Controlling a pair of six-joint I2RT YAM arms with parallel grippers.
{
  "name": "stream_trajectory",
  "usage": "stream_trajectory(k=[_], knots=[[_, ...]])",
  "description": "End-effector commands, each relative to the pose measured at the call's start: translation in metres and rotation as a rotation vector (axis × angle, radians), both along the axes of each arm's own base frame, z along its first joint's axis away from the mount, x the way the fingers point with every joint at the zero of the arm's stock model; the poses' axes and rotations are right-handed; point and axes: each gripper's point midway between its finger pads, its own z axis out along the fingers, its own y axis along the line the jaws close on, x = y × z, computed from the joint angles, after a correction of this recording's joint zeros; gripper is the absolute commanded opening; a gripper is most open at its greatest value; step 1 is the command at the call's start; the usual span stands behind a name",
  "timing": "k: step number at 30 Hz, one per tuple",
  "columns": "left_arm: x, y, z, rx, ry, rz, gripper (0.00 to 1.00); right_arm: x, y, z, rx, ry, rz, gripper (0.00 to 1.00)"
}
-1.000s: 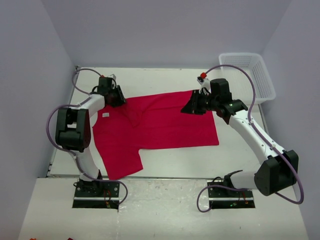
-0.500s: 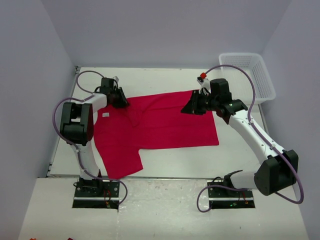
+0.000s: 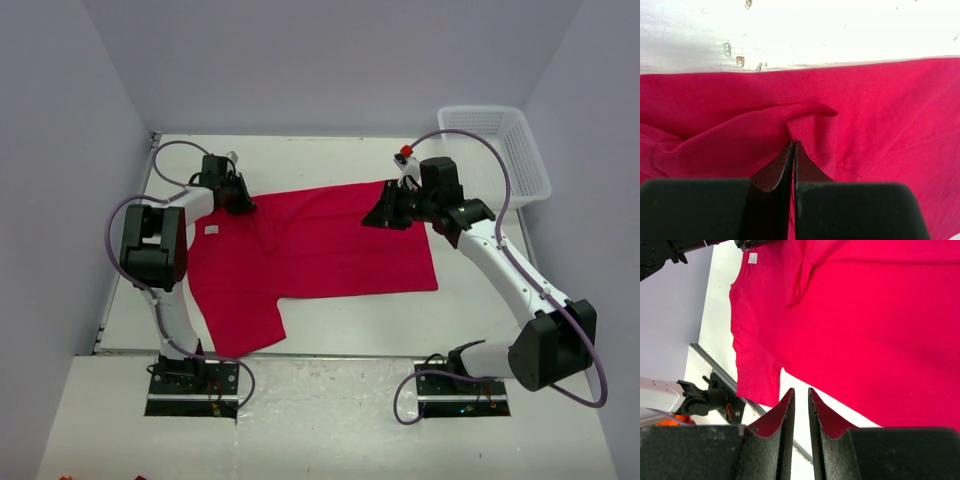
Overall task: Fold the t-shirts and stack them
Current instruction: Fold the flattened tshirt in 1/3 of the way
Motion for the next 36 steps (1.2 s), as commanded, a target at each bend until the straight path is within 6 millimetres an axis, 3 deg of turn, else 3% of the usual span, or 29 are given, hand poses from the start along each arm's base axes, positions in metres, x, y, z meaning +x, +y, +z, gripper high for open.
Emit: stream_trajectory(k=[1, 7, 8, 9, 10, 11, 13, 14, 16, 20, 30, 36], knots=[[0.014, -0.001, 0.021, -0.017, -0.078, -0.009, 0.00, 0.002, 0.003, 0.013, 0.014, -0.041, 0.012, 0.18], [0.006, 0.002, 0.024, -0.009, -0.074, 0.003, 0.00, 0.002, 0.004, 0.011, 0.017, -0.034, 0.012, 0.18], [0.004, 0.004, 0.034, -0.003, -0.093, 0.018, 0.00, 0.001, 0.004, 0.011, 0.018, -0.034, 0.013, 0.18], [-0.003, 0.004, 0.040, -0.007, -0.098, 0.031, 0.00, 0.001, 0.005, 0.011, 0.023, -0.035, 0.012, 0.17], [-0.008, 0.005, 0.033, -0.002, -0.078, 0.042, 0.00, 0.001, 0.005, 0.011, 0.025, -0.035, 0.014, 0.18], [-0.010, 0.007, 0.046, 0.009, -0.109, 0.057, 0.00, 0.000, 0.005, 0.012, 0.027, -0.033, 0.016, 0.18], [-0.024, 0.006, 0.047, 0.025, -0.098, 0.075, 0.00, 0.000, 0.006, 0.013, 0.031, -0.037, 0.020, 0.18], [-0.028, 0.006, 0.060, 0.025, -0.122, 0.086, 0.00, -0.001, 0.007, 0.013, 0.031, -0.035, 0.022, 0.17], [-0.043, 0.006, 0.059, 0.028, -0.104, 0.110, 0.00, -0.003, 0.009, 0.013, 0.035, -0.032, 0.027, 0.18], [-0.061, 0.003, 0.080, 0.048, -0.134, 0.138, 0.00, -0.007, 0.009, 0.017, 0.039, -0.042, 0.036, 0.18], [-0.126, 0.014, 0.067, 0.044, -0.057, 0.280, 0.00, -0.018, 0.004, 0.026, 0.031, -0.067, 0.042, 0.18], [-0.153, 0.022, 0.073, 0.021, -0.072, 0.362, 0.00, -0.020, 0.004, 0.026, 0.035, -0.067, 0.047, 0.18]])
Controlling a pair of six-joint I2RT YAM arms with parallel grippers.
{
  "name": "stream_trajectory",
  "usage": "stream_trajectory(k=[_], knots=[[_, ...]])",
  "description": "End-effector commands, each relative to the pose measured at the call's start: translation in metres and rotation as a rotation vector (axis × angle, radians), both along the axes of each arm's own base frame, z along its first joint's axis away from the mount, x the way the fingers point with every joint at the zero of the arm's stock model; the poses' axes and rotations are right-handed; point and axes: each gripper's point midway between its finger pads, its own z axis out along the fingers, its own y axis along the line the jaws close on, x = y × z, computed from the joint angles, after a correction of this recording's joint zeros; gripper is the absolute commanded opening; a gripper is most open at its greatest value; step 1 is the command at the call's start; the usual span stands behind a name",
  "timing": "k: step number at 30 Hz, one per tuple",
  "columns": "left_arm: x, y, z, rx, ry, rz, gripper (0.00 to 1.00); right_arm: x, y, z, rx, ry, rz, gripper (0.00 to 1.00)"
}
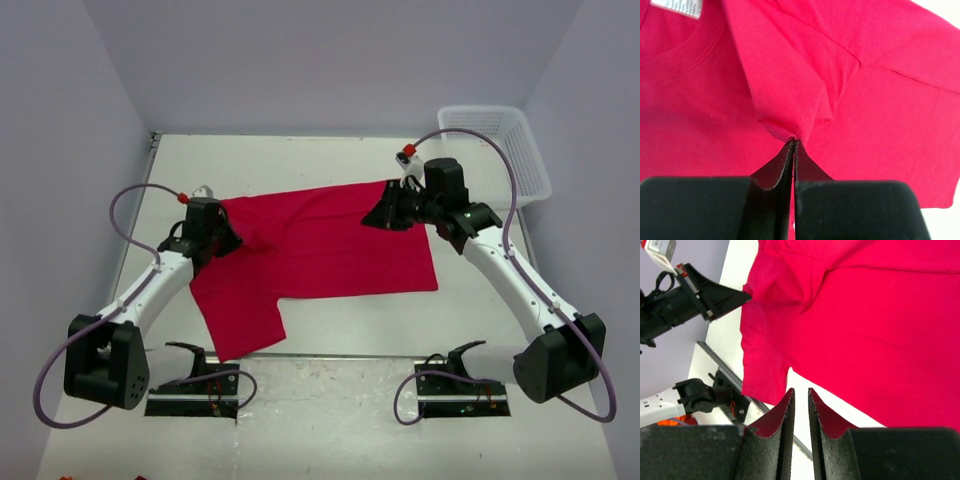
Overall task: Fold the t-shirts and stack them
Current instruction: Fold the flattened tshirt in 1/3 of the way
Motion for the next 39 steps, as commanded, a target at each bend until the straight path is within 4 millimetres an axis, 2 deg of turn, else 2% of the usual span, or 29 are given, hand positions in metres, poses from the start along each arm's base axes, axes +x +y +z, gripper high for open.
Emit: stream_trajectory(k=[1, 4, 8, 10, 12, 14, 18, 19, 20, 22, 23, 24, 25, 26, 27, 28, 29, 30, 31, 33, 34, 35, 36, 37, 39], knots=[[-0.010, 0.010, 0.010, -0.018, -0.031, 0.104, 0.00, -0.010, 0.002, 0.005, 0.012, -0.010, 0.032, 0.18], [-0.019, 0.016, 0.008, -0.014, -0.031, 0.144, 0.00, -0.010, 0.002, 0.004, 0.013, -0.008, 0.036, 0.18], [-0.032, 0.021, -0.009, -0.014, 0.023, 0.188, 0.01, -0.010, 0.003, 0.001, 0.005, -0.003, 0.044, 0.18], [-0.038, 0.021, -0.018, -0.021, 0.048, 0.194, 0.12, -0.010, 0.004, -0.003, 0.000, 0.006, 0.050, 0.19], [-0.040, 0.019, -0.020, -0.040, 0.050, 0.208, 0.14, -0.010, 0.005, -0.009, -0.007, 0.024, 0.059, 0.20], [-0.043, 0.018, -0.013, -0.036, 0.021, 0.224, 0.20, -0.010, 0.011, -0.018, -0.020, 0.045, 0.077, 0.23], [-0.051, 0.012, 0.004, -0.055, -0.038, 0.274, 0.27, -0.007, 0.024, -0.027, -0.045, 0.057, 0.099, 0.39], [-0.053, 0.011, 0.010, -0.059, -0.058, 0.285, 0.29, -0.009, 0.033, -0.035, -0.055, 0.077, 0.122, 0.43], [-0.052, 0.009, 0.016, -0.050, -0.088, 0.293, 0.29, -0.006, 0.040, -0.034, -0.054, 0.075, 0.135, 0.46], [-0.047, 0.010, 0.021, -0.019, -0.107, 0.298, 0.33, -0.010, 0.062, -0.042, -0.065, 0.098, 0.183, 0.46], [-0.042, 0.012, 0.022, 0.020, -0.112, 0.291, 0.33, -0.004, 0.075, -0.051, -0.078, 0.121, 0.199, 0.45], [-0.032, 0.010, 0.032, 0.034, -0.130, 0.274, 0.33, -0.002, 0.086, -0.053, -0.078, 0.123, 0.215, 0.44], [-0.027, 0.010, 0.019, 0.087, -0.078, 0.264, 0.29, -0.006, 0.100, -0.056, -0.079, 0.136, 0.239, 0.42], [-0.015, 0.007, 0.030, 0.103, -0.086, 0.260, 0.24, 0.002, 0.112, -0.063, -0.083, 0.147, 0.250, 0.40], [-0.009, 0.005, 0.015, 0.139, -0.030, 0.247, 0.15, 0.002, 0.124, -0.065, -0.084, 0.154, 0.268, 0.32], [-0.002, 0.001, 0.016, 0.149, -0.027, 0.230, 0.00, 0.010, 0.134, -0.058, -0.074, 0.137, 0.273, 0.27], [0.008, -0.005, 0.022, 0.142, -0.044, 0.214, 0.00, 0.015, 0.141, -0.079, -0.093, 0.179, 0.278, 0.17], [0.014, -0.008, 0.013, 0.151, -0.025, 0.199, 0.00, 0.017, 0.150, -0.082, -0.087, 0.187, 0.289, 0.14], [0.022, -0.008, 0.013, 0.148, -0.035, 0.197, 0.00, 0.019, 0.155, -0.088, -0.086, 0.199, 0.300, 0.13], [0.035, -0.014, 0.014, 0.126, -0.019, 0.169, 0.00, 0.028, 0.170, -0.101, -0.098, 0.222, 0.321, 0.22], [0.038, -0.010, -0.002, 0.158, 0.036, 0.164, 0.00, 0.031, 0.179, -0.098, -0.092, 0.207, 0.334, 0.27], [0.045, -0.008, 0.000, 0.168, 0.041, 0.172, 0.00, 0.033, 0.183, -0.103, -0.094, 0.211, 0.341, 0.33], [0.047, -0.004, -0.012, 0.191, 0.081, 0.179, 0.00, 0.031, 0.188, -0.119, -0.110, 0.246, 0.356, 0.38], [0.050, 0.006, -0.013, 0.206, 0.085, 0.197, 0.00, 0.035, 0.195, -0.114, -0.101, 0.235, 0.366, 0.39], [0.055, 0.022, -0.021, 0.209, 0.094, 0.230, 0.00, 0.038, 0.205, -0.125, -0.098, 0.244, 0.382, 0.40]])
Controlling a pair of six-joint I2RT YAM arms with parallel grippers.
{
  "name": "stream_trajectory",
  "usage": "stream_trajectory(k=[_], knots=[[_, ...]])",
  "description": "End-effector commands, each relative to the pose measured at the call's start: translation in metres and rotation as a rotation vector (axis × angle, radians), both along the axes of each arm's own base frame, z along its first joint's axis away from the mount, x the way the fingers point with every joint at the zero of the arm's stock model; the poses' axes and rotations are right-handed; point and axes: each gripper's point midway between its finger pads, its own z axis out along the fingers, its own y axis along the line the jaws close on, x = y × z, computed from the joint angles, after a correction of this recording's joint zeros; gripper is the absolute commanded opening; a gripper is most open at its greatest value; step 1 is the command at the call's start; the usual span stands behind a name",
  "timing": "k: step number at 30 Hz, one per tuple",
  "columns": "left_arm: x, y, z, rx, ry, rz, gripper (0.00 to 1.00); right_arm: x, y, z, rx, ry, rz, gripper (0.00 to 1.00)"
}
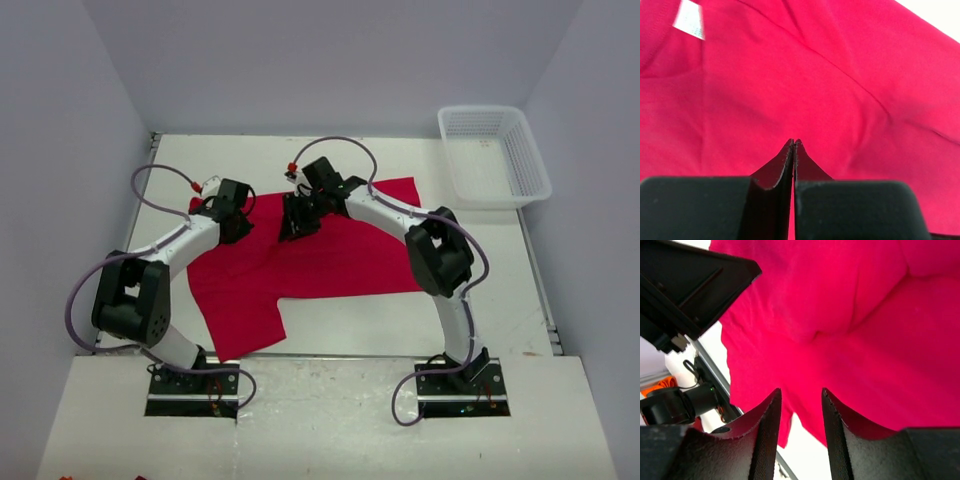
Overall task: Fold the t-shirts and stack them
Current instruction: Fold the flattened tshirt in 1/3 of the way
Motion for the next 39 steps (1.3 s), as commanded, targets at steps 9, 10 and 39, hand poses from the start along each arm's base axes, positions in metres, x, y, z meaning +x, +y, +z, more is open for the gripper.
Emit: stream_trajectory(k=[9, 10, 39], knots=[[0.015, 0.045, -0.020, 0.026, 0.039, 0.052, 0.00, 0.001, 0.045, -0.010, 0.062, 0.032, 0.084, 0.40], [0.016, 0.045, -0.021, 0.023, 0.039, 0.049, 0.00, 0.000, 0.046, -0.016, 0.056, 0.039, 0.083, 0.40], [0.011, 0.042, -0.057, -0.023, 0.110, 0.011, 0.00, 0.015, 0.045, -0.051, -0.061, 0.067, -0.073, 0.40]])
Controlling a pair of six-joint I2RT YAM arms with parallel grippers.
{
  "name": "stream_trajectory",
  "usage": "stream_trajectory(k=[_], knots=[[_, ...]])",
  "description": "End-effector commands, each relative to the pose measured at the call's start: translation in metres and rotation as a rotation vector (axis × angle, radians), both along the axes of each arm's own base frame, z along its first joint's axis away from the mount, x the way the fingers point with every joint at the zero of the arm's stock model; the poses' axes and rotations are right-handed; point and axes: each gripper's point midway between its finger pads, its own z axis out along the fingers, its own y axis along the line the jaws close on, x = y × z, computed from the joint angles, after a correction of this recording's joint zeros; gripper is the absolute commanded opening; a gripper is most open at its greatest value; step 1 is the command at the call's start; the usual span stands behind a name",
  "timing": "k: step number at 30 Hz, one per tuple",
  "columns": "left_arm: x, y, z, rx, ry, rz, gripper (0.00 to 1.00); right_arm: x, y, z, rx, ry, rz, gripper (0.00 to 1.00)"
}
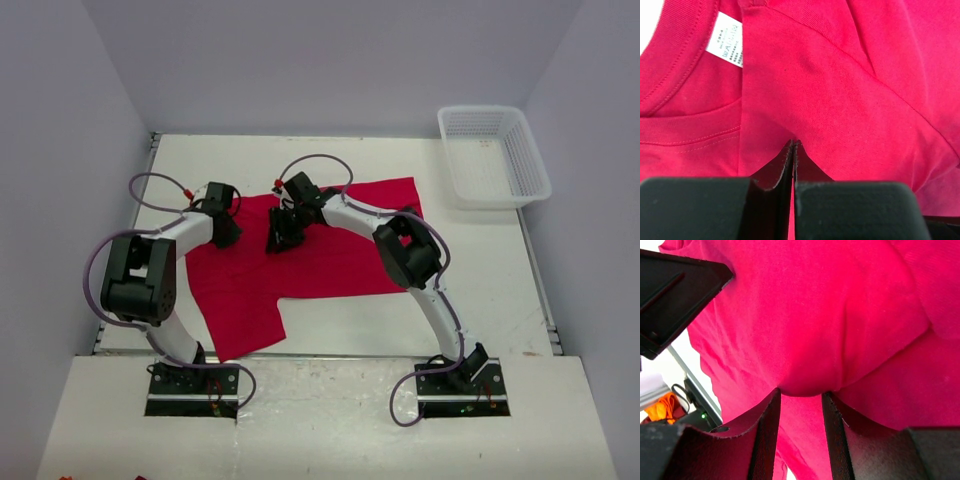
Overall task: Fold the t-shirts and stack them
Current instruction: Fold the flattened tshirt in 1/3 of the way
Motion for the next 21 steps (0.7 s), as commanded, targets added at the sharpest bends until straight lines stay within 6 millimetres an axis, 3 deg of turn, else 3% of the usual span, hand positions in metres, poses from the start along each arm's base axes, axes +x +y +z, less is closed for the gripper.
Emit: stream_trajectory(k=[1, 6, 15, 21], knots=[[0.006, 0.000, -0.005, -0.012, -0.013, -0.008, 0.00, 0.010, -0.004, 0.024, -0.043, -0.063, -0.067, 0.40], [0.003, -0.001, -0.008, -0.018, -0.011, -0.010, 0.00, 0.017, -0.011, 0.032, -0.075, -0.096, -0.102, 0.41], [0.003, 0.001, -0.009, -0.024, -0.011, -0.009, 0.00, 0.020, -0.016, 0.023, -0.136, -0.090, -0.115, 0.40], [0.002, 0.002, -0.011, -0.027, -0.007, -0.010, 0.00, 0.016, 0.002, 0.027, -0.062, -0.051, -0.056, 0.17]])
